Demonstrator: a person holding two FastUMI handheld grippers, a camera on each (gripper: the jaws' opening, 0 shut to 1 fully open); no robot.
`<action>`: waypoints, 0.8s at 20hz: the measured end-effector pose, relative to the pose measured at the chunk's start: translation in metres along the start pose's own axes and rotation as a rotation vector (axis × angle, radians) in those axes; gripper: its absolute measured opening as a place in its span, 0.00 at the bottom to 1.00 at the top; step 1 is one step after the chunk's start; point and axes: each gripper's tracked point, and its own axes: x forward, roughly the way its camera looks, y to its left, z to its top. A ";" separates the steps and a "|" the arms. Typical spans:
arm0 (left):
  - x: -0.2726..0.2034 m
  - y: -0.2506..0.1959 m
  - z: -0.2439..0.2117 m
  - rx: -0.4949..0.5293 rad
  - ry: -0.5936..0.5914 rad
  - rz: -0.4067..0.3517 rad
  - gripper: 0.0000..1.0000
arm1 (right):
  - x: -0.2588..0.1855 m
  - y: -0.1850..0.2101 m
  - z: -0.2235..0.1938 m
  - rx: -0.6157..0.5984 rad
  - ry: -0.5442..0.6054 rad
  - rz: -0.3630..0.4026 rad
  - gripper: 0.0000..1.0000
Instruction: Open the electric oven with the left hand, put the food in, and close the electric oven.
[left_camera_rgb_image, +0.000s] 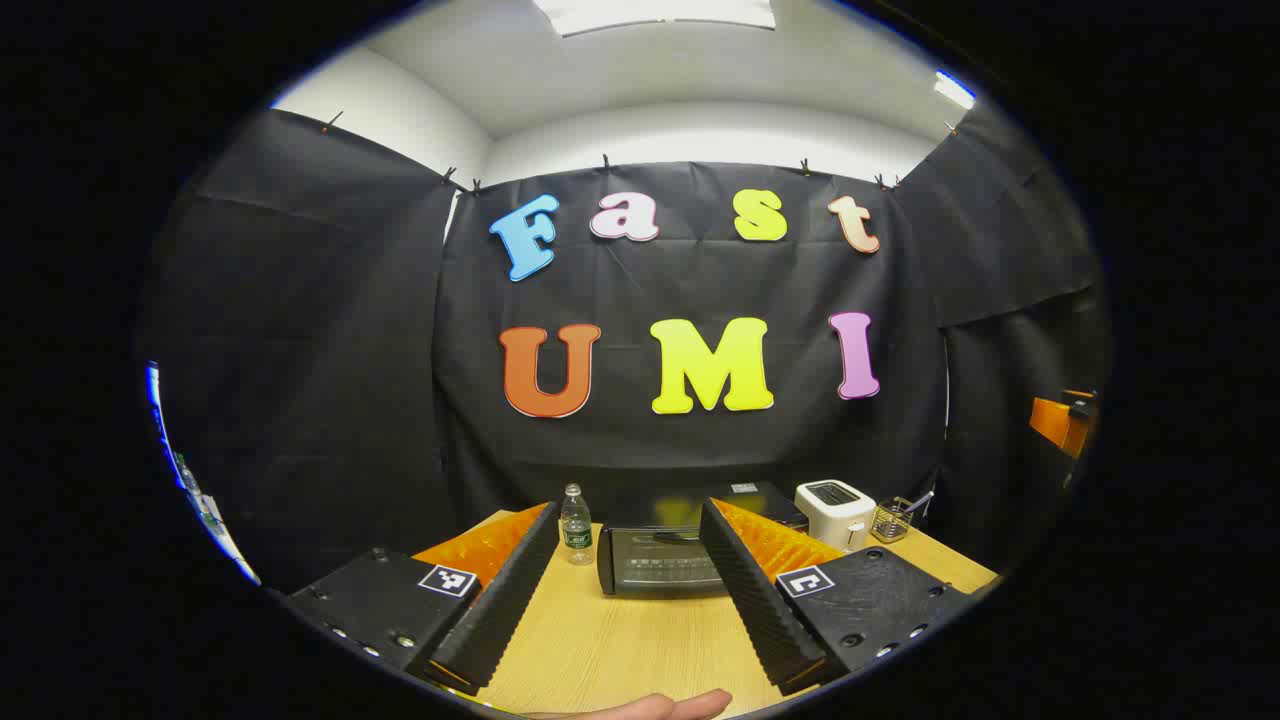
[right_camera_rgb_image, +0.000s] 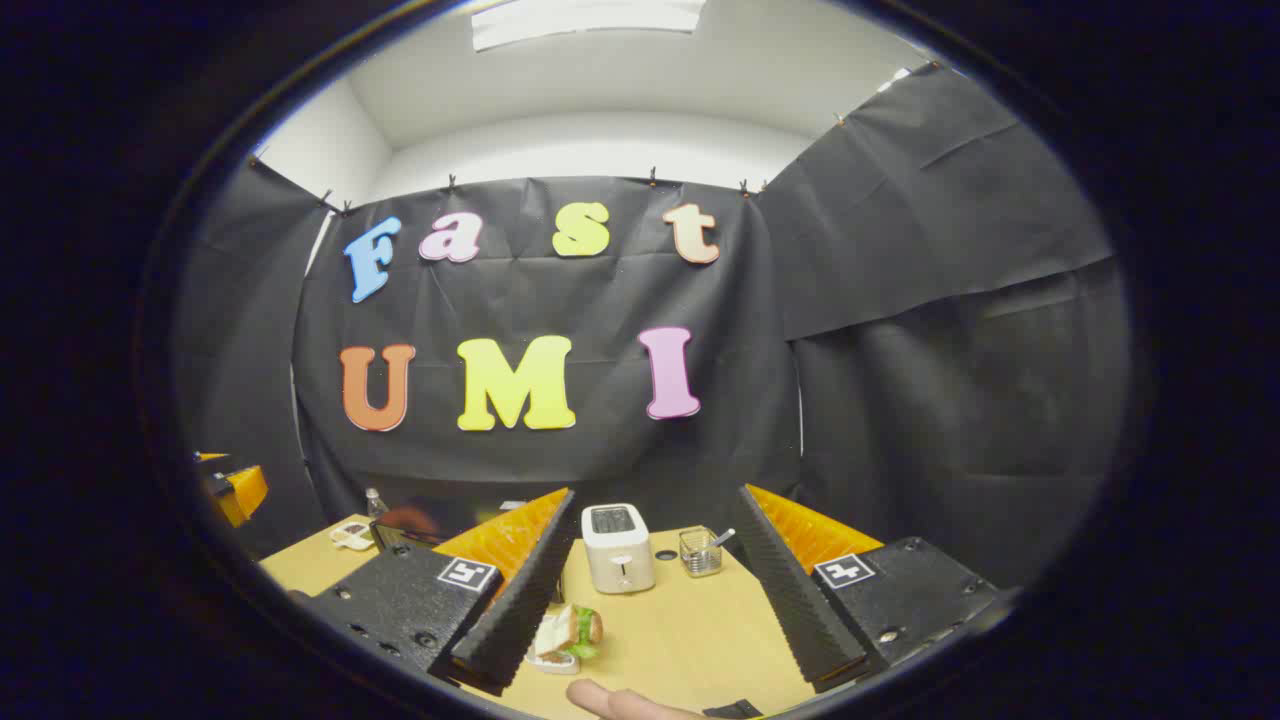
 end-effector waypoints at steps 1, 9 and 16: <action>-0.002 -0.001 0.002 0.001 -0.003 0.000 0.93 | -0.001 0.000 0.001 -0.003 0.000 0.001 0.90; -0.002 -0.010 0.007 0.005 0.002 -0.013 0.93 | -0.006 -0.006 0.005 -0.020 -0.021 0.003 0.90; 0.038 -0.023 -0.010 -0.002 0.026 -0.027 0.93 | 0.005 -0.010 -0.003 -0.037 -0.038 0.002 0.90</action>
